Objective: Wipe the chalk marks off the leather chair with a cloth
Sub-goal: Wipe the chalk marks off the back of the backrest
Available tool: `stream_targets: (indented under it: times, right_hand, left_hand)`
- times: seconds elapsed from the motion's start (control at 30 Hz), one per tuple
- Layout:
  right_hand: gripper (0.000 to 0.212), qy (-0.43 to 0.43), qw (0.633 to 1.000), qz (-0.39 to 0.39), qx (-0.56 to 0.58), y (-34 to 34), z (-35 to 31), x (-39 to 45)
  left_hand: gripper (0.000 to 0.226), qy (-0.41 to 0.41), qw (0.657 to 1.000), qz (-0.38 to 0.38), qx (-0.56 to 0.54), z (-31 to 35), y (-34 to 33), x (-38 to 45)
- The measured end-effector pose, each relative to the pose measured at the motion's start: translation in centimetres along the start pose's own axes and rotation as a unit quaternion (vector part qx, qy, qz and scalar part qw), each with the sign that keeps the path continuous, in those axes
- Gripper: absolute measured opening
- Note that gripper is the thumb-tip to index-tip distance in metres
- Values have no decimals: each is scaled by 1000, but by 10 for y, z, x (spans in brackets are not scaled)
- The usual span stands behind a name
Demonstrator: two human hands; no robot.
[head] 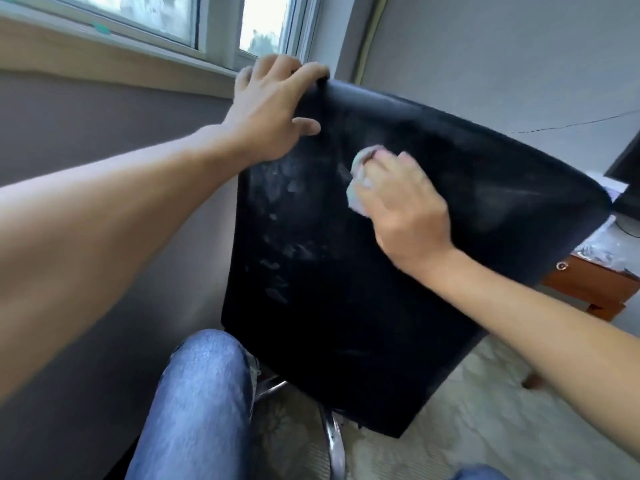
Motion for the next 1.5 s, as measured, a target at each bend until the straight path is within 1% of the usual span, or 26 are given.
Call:
stream_targets:
  times: [0.07,0.13,0.23,0.33,0.37,0.43,0.5,0.53,0.6,0.7,0.77,0.83,0.87,0.9,0.93,0.97,1.0,1.03,1.1,1.17,1.27,1.33,1.4,1.43,1.47,1.5]
  right_hand:
    - [16,-46,996,67,-35,-11,6,32]
    - [19,-70,996,53,-16,-38,-25,46]
    - [24,-22,993,-52,102,-75,-100,18]
    - [25,95,961,-179,187,-79,-156,-50]
    - [28,129,945,-228,196,-71,-160,-70]
    - [33,164,923,-281,205,-51,-143,-102]
    - [28,160,935,-256,183,-24,-106,-121]
    - [23,138,955,-214,151,-7,-83,-127]
    - [20,60,986,-133,77,25,-25,-133]
    - [36,-73,995,-60,-30,50,38,-119]
    - [35,-241,969,12,-53,41,42,-99]
    - [37,-415,902,117,-10,23,15,-67]
    - [38,-461,873,156,23,12,-5,-47]
    - [40,-463,866,178,60,4,-27,-29]
    - [43,-422,884,178,96,-3,-53,-13]
    - [40,-340,919,148,136,-9,-81,-2]
    - [27,-232,952,106,169,-12,-108,3]
    - [14,-130,970,73,190,-15,-132,3]
    - [12,-9,978,33,207,-23,-153,-6]
    - [17,14,978,15,208,-23,-140,-16]
    - [30,10,990,-2,142,-8,-81,-61]
    - [31,-34,996,-7,80,8,-27,-112]
    - [38,-174,985,-11,-1,25,27,-160]
    - [45,-288,957,0,-20,32,47,-174]
    - [49,-421,906,37,-13,36,60,-181]
    - [50,-541,837,87,0,37,62,-178]
  left_hand:
    - [57,-13,1000,15,-8,9,2,-3]
    - [48,-29,999,26,-7,18,5,-8]
    - [48,-61,998,17,1,33,13,-15]
    - [52,-102,995,14,17,39,21,-22]
    - [51,-113,993,8,27,35,24,-24]
    - [48,-101,994,-3,30,24,27,-23]
    - [51,-31,999,-21,2,14,25,-26]
    - [52,-4,999,-28,-27,12,21,-30]
    - [52,2,994,-19,-104,17,14,-37]
    - [49,-16,987,-9,-161,36,5,-40]
    - [43,-15,983,5,-184,52,5,-42]
    - [40,-10,977,4,-211,68,7,-48]
    - [41,-10,975,0,-223,76,9,-52]
    - [42,-13,972,-5,-233,84,10,-55]
    - [44,-18,971,-9,-239,92,11,-57]
    - [45,-22,970,-11,-240,99,10,-58]
    - [44,-24,971,-11,-236,105,9,-59]
    - [43,-24,974,-8,-227,109,7,-61]
    - [39,-24,978,-4,-206,110,7,-61]
    - [37,-23,982,-6,-188,105,9,-61]
    - [36,-18,982,-3,-186,97,7,-58]
    - [36,-5,981,1,-194,93,5,-56]
    - [37,5,981,5,-195,87,3,-54]
    - [37,5,981,11,-194,87,2,-54]
    - [38,3,981,19,-194,90,0,-55]
    - [38,-3,981,27,-193,94,-1,-56]
Point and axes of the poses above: each hand's wrist, its own x-axis towards the middle knuckle, its own y-axis out of the back of the hand, z = x × y, the point moved 1 cm from there along x, towards the middle knuckle, and after that the axes turned 4 degrees about y, right-handed, at the moved point
